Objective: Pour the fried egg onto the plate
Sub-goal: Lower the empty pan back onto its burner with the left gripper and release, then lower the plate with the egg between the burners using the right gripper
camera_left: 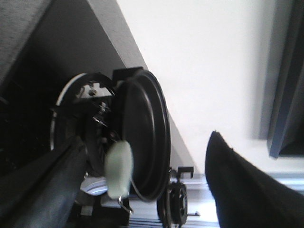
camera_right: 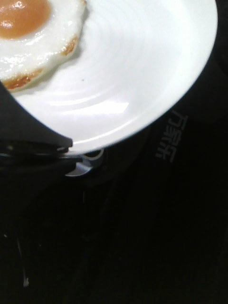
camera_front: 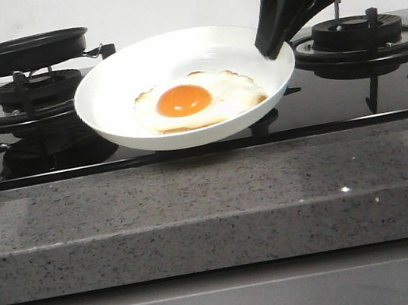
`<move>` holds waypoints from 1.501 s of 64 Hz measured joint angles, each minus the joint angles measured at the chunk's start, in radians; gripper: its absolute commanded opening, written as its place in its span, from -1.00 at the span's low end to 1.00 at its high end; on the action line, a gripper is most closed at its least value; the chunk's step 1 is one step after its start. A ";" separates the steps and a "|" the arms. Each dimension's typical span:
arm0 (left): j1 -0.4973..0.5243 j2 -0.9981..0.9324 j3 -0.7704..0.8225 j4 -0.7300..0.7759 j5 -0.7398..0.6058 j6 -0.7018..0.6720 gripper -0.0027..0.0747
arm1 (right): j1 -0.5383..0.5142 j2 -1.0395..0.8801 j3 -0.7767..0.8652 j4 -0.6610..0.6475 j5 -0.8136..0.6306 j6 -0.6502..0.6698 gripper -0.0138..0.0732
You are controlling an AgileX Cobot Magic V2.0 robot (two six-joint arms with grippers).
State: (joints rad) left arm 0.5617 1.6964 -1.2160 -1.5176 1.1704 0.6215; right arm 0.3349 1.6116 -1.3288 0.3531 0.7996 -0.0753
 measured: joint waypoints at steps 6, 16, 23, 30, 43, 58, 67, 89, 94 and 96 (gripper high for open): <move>-0.015 -0.067 0.000 0.061 0.004 0.007 0.41 | 0.000 0.000 0.000 0.000 0.000 0.000 -0.81; -0.095 -0.204 0.000 0.220 -0.010 0.007 0.40 | 0.000 0.000 0.000 0.000 0.000 0.000 -0.81; -0.193 -0.310 0.000 0.380 -0.040 -0.009 0.40 | 0.000 0.000 0.000 0.000 0.000 0.000 -0.81; -0.310 -0.416 0.000 0.602 -0.067 -0.087 0.40 | 0.000 0.000 0.000 0.000 0.000 0.000 -0.81; -0.509 -0.620 0.000 1.131 -0.087 -0.383 0.40 | 0.000 0.000 0.000 0.000 0.000 0.000 -0.81; -0.552 -0.868 0.085 1.334 -0.093 -0.498 0.40 | 0.000 0.000 0.000 0.000 0.000 0.000 -0.81; -0.554 -1.007 0.190 1.348 -0.093 -0.505 0.40 | 0.000 0.000 0.000 0.000 0.000 0.000 -0.81; -0.610 -1.180 0.332 1.349 -0.146 -0.506 0.40 | 0.000 0.000 0.000 0.000 0.000 0.000 -0.81; -0.641 -1.180 0.338 1.349 -0.149 -0.506 0.40 | 0.000 0.000 0.000 0.000 0.000 0.000 -0.81; -0.654 -1.180 0.340 1.349 -0.149 -0.506 0.40 | 0.000 0.000 0.000 0.000 0.000 0.000 -0.81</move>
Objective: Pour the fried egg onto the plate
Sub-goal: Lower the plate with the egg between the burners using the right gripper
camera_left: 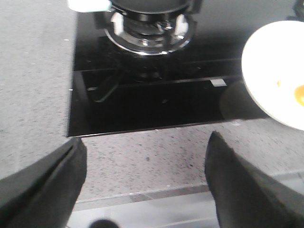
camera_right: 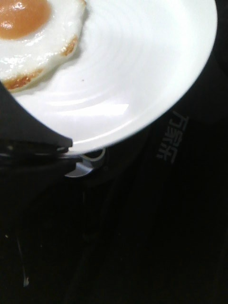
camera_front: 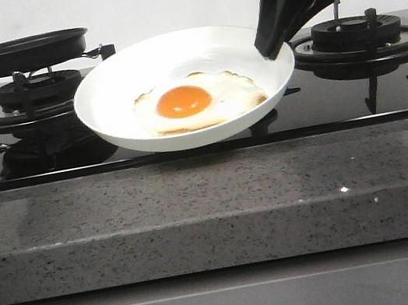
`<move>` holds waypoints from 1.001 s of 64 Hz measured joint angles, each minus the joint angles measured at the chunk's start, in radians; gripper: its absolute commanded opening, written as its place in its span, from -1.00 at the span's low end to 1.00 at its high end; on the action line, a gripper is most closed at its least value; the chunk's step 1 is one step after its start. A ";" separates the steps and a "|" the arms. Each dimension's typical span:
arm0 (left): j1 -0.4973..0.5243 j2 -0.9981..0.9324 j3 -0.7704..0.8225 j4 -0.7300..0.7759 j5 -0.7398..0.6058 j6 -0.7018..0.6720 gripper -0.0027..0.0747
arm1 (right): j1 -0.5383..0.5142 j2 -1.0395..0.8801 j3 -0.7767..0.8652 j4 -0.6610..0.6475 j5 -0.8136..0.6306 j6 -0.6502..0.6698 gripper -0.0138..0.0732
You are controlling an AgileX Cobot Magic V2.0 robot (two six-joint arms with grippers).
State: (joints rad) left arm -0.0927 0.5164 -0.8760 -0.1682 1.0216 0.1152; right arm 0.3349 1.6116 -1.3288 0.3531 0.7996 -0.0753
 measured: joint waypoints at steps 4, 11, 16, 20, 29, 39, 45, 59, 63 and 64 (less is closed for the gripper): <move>-0.030 0.000 0.000 0.009 0.000 0.000 0.40 | 0.000 0.000 0.000 0.000 0.000 0.000 -0.81; -0.077 0.000 0.000 0.029 0.000 -0.001 0.40 | 0.000 0.000 0.000 0.000 0.000 0.000 -0.81; -0.090 0.000 0.000 0.035 0.000 -0.007 0.40 | 0.000 0.000 0.000 0.000 0.000 0.000 -0.81; -0.091 0.000 0.000 0.037 0.000 -0.014 0.40 | 0.000 0.000 0.000 0.000 0.000 0.000 -0.81; -0.091 0.000 0.000 0.046 0.000 -0.065 0.40 | 0.000 0.000 0.000 0.000 0.002 0.000 -0.81; -0.091 0.000 0.000 0.050 0.000 -0.085 0.40 | -0.012 0.002 -0.054 0.000 0.055 0.000 -0.81; -0.091 0.000 0.000 0.050 0.000 -0.089 0.40 | -0.041 0.013 -0.124 0.002 0.083 0.007 -0.81; -0.091 0.000 0.000 0.050 -0.003 -0.089 0.40 | -0.109 0.109 -0.323 0.004 0.151 0.063 -0.81; -0.091 0.000 0.000 0.050 -0.004 -0.089 0.40 | -0.115 0.159 -0.385 0.004 0.169 0.086 -0.81; -0.091 0.000 0.000 0.050 -0.004 -0.089 0.40 | -0.116 0.171 -0.398 0.004 0.171 0.092 -0.81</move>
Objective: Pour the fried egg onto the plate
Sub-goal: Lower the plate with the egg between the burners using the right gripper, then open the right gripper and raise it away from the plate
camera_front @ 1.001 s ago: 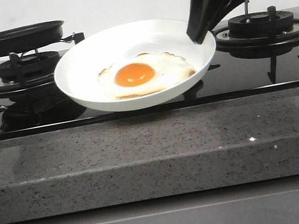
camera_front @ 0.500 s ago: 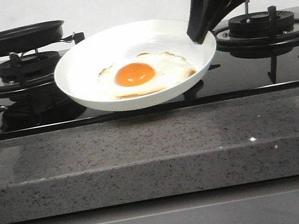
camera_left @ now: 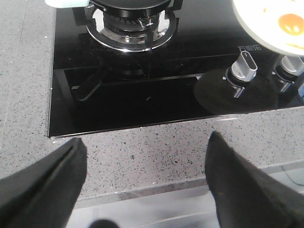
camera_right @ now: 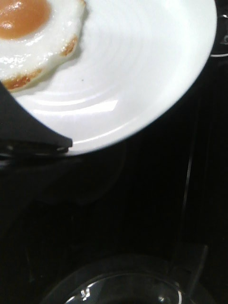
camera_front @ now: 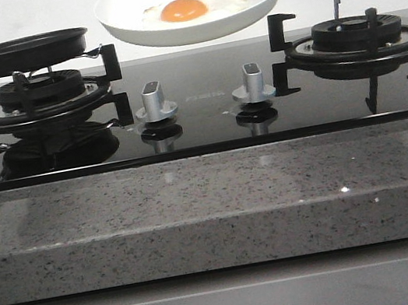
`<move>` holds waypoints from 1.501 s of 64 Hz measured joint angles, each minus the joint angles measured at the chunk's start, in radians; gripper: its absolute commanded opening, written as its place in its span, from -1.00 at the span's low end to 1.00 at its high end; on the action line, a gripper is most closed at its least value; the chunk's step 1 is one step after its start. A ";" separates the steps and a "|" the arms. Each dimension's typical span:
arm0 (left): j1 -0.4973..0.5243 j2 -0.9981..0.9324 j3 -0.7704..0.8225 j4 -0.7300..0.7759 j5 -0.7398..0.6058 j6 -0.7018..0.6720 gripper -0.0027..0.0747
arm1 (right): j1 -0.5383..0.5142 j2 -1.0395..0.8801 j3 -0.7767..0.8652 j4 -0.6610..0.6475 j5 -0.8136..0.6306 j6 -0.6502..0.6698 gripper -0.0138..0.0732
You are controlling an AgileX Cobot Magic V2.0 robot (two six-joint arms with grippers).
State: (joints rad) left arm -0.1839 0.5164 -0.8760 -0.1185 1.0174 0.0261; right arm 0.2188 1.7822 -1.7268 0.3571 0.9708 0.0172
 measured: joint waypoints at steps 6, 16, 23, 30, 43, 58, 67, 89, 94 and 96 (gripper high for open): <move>0.000 0.000 0.000 0.000 -0.002 0.000 0.40 | -0.004 0.076 -0.079 0.000 0.014 0.057 -0.81; 0.000 0.000 0.000 0.000 -0.002 0.000 0.40 | -0.010 0.192 -0.178 0.000 0.045 0.157 -0.81; 0.000 0.000 0.000 0.000 -0.002 0.000 0.40 | -0.016 0.248 -0.213 0.000 0.074 0.198 -0.81; 0.000 0.000 0.000 0.000 -0.002 0.000 0.40 | -0.023 0.283 -0.223 0.000 0.092 0.214 -0.76; 0.000 0.000 0.000 0.000 -0.002 0.000 0.40 | -0.029 0.301 -0.225 0.000 0.102 0.223 -0.22; 0.000 0.000 0.000 0.000 -0.002 0.000 0.40 | -0.029 0.301 -0.277 0.013 0.126 0.229 0.02; 0.000 0.000 0.000 0.000 -0.002 0.000 0.40 | -0.027 0.277 -0.313 0.017 0.168 0.215 0.02; 0.000 0.000 0.000 0.000 -0.002 0.000 0.40 | -0.003 0.008 -0.136 0.015 0.196 0.072 0.02; 0.000 0.000 0.000 0.000 -0.002 0.000 0.40 | -0.003 -0.079 -0.002 0.008 0.156 0.034 0.02; 0.000 0.000 0.000 0.000 -0.002 0.000 0.40 | -0.003 -0.123 0.057 0.003 0.134 0.021 0.02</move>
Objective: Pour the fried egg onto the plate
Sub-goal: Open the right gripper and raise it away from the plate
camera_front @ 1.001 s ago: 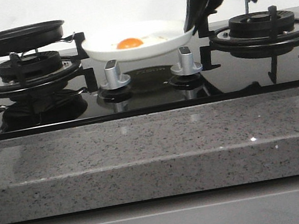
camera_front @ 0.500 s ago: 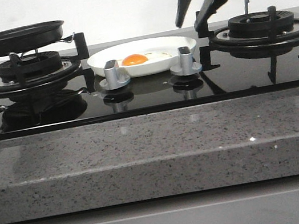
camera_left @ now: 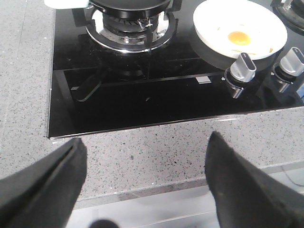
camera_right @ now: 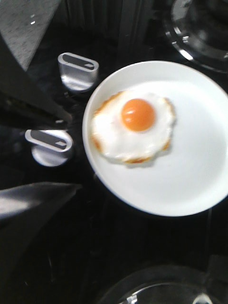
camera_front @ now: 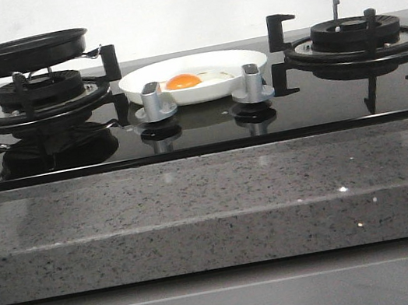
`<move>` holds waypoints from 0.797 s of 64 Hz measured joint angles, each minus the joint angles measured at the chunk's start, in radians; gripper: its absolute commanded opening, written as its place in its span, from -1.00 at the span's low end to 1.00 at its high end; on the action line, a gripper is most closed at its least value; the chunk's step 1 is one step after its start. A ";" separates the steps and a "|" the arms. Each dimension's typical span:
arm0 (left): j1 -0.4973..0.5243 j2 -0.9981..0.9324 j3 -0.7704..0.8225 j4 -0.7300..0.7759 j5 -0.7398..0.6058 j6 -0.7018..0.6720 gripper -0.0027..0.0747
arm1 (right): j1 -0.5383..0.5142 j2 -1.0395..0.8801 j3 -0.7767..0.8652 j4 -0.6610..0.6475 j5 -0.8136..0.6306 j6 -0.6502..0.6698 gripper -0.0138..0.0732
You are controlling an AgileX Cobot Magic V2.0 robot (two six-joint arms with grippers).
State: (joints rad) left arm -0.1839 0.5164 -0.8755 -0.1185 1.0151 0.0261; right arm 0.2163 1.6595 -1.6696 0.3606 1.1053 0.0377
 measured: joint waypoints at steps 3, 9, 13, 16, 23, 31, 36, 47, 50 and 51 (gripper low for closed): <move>0.000 0.000 0.000 0.000 0.000 0.000 0.40 | 0.000 -0.074 0.083 -0.002 -0.031 -0.023 0.02; 0.000 0.000 0.000 0.000 0.000 0.000 0.40 | 0.000 -0.210 0.242 -0.013 -0.072 -0.066 0.02; 0.000 0.000 0.000 0.000 0.000 0.000 0.40 | 0.000 -0.296 0.334 -0.033 -0.091 -0.078 0.02; 0.000 0.000 0.000 0.000 0.000 0.000 0.40 | 0.000 -0.361 0.399 -0.049 -0.103 -0.084 0.02; 0.000 0.000 0.000 0.000 0.000 0.000 0.40 | 0.000 -0.518 0.545 -0.098 -0.111 -0.091 0.02; 0.000 0.000 0.000 0.000 0.000 0.000 0.40 | 0.000 -0.686 0.676 -0.131 -0.113 -0.093 0.02; 0.000 0.000 0.000 0.000 0.000 0.000 0.40 | 0.000 -0.783 0.744 -0.138 -0.113 -0.093 0.02; 0.000 0.000 0.000 0.000 0.000 0.000 0.40 | 0.000 -1.007 0.877 -0.139 -0.102 -0.093 0.02; 0.000 0.000 0.000 0.000 0.000 0.000 0.40 | 0.000 -1.055 0.900 -0.139 -0.099 -0.093 0.02; 0.000 0.000 0.000 0.000 0.000 0.000 0.40 | 0.000 -1.071 0.911 -0.139 -0.096 -0.093 0.02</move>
State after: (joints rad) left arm -0.1839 0.5164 -0.8755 -0.1185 1.0151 0.0261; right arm 0.2163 0.5890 -0.7586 0.2217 1.0091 -0.0555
